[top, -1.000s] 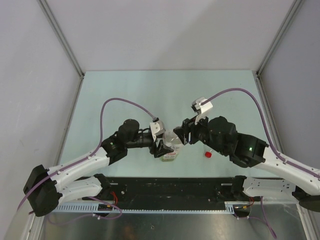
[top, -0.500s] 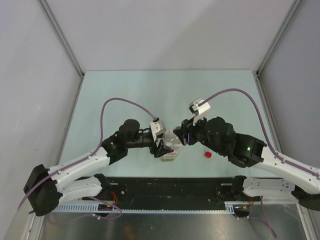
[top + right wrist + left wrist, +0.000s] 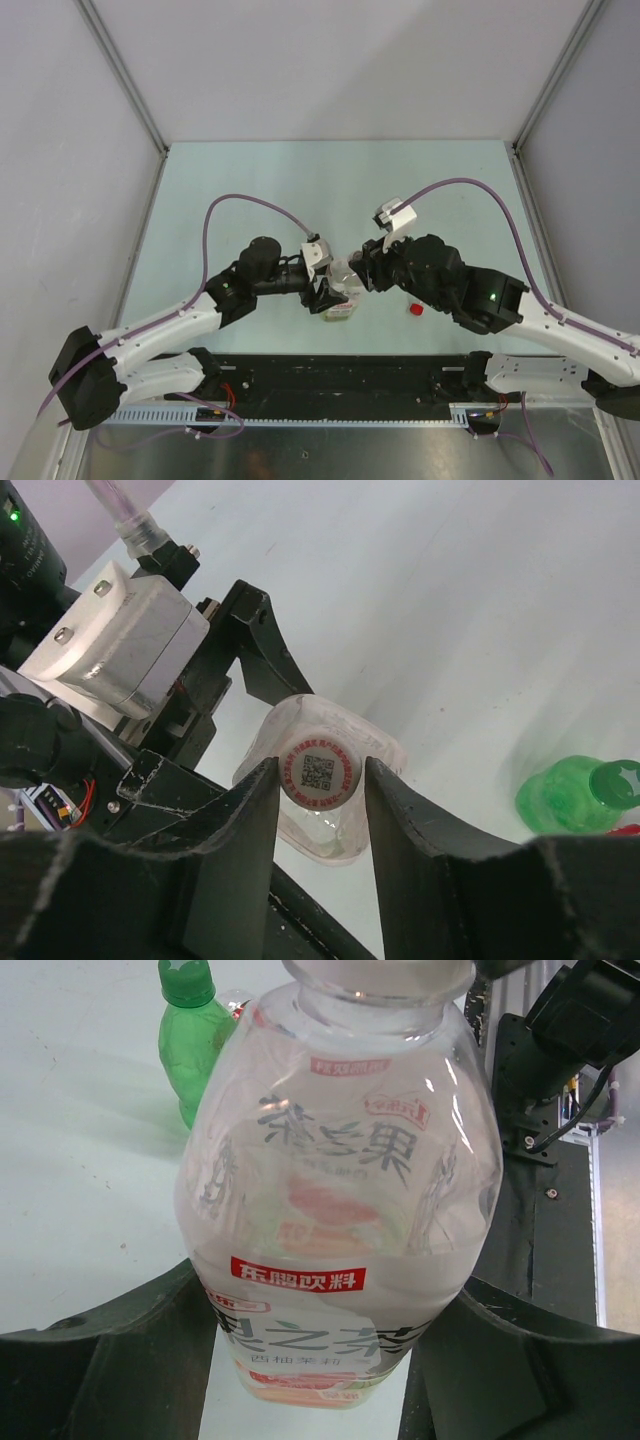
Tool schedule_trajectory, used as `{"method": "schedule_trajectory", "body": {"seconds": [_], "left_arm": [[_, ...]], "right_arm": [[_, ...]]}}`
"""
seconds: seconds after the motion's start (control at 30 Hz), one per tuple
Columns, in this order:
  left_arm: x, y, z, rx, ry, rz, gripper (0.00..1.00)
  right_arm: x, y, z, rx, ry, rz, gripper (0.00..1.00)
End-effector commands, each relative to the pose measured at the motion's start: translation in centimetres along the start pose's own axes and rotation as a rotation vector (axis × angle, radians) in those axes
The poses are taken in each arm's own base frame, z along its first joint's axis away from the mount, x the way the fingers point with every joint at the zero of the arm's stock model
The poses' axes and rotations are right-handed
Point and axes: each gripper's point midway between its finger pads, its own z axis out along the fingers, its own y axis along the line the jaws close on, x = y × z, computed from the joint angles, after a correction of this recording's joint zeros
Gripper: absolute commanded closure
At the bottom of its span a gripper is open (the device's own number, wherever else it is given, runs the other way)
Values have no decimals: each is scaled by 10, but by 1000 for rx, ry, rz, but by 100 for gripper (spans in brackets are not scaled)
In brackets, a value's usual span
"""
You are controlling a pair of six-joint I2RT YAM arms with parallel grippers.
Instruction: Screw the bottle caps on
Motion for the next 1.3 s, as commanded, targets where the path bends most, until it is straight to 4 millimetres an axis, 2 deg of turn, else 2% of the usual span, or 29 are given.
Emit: {"method": "schedule_trajectory", "body": {"seconds": [0.0, 0.1, 0.23, 0.37, 0.6, 0.73, 0.93, 1.0, 1.13, 1.27], "left_arm": [[-32, 1, 0, -6, -73, 25, 100], [-31, 1, -1, -1, -71, 25, 100], [-29, -1, -1, 6, -68, 29, 100], [-24, -5, -2, 33, -53, 61, 100], [-15, -23, -9, 147, -44, 191, 100], [-13, -31, -13, 193, -50, 236, 100], [-14, -32, -12, 207, -48, 247, 100], [-14, -31, -12, 203, -47, 245, 100], [-13, -29, -11, 186, -42, 236, 100], [-11, -28, -10, 185, -36, 224, 100]], "right_arm": [[-14, -2, -2, 27, -35, 3, 58], [-15, -3, -2, 36, -38, 3, 70], [-19, -2, -3, 28, -44, -3, 74], [-18, 1, -6, 5, -31, -20, 74], [-20, 15, -26, -123, 16, -1, 78], [-19, 15, -36, -159, 67, 28, 80], [-16, 21, -34, -210, 122, 39, 80], [-12, 28, -35, -254, 146, 37, 81], [-10, 38, -41, -315, 174, 41, 81], [-6, 38, -45, -326, 195, 43, 81]]}}
